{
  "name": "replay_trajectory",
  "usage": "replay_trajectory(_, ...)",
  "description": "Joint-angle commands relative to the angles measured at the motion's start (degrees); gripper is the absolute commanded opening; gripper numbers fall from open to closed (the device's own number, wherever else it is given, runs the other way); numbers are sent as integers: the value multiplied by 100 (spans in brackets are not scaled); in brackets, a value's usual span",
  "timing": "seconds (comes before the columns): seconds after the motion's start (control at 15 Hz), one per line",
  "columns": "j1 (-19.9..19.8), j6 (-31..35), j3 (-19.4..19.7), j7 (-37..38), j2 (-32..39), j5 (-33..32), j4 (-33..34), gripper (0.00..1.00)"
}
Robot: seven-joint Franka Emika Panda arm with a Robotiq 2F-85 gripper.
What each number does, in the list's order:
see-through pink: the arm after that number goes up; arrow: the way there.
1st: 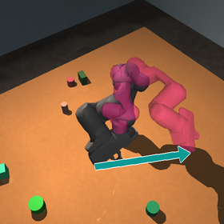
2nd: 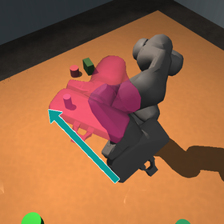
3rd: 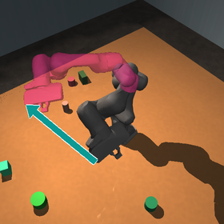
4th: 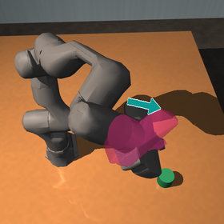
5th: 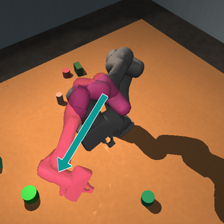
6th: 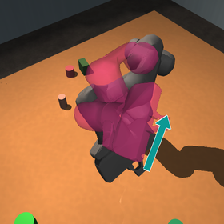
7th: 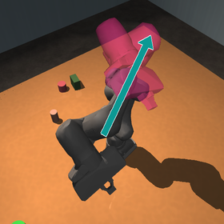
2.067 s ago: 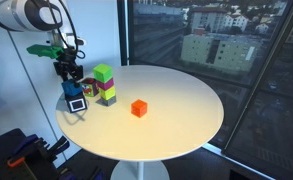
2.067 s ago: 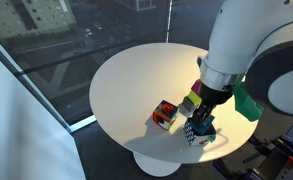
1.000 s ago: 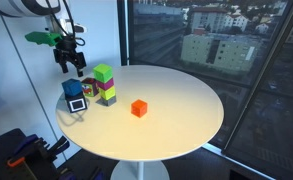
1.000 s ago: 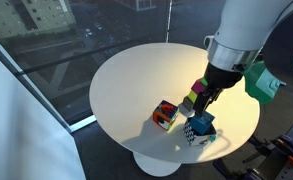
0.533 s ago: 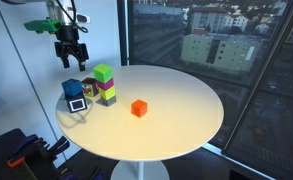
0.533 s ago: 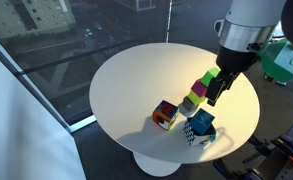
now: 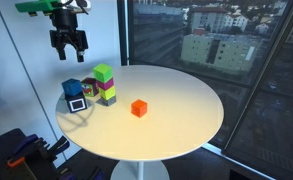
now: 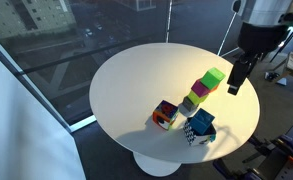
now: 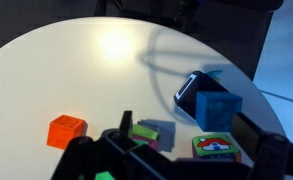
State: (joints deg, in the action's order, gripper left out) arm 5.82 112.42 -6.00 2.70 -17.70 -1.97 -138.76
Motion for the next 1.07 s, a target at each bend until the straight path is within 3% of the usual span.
replay_trajectory(0.0, -128, -306, 108, -113, -294, -156, 121, 100)
replay_trajectory(1.0, -436, -412, 794, -700, -1229, 0, 124, 100)
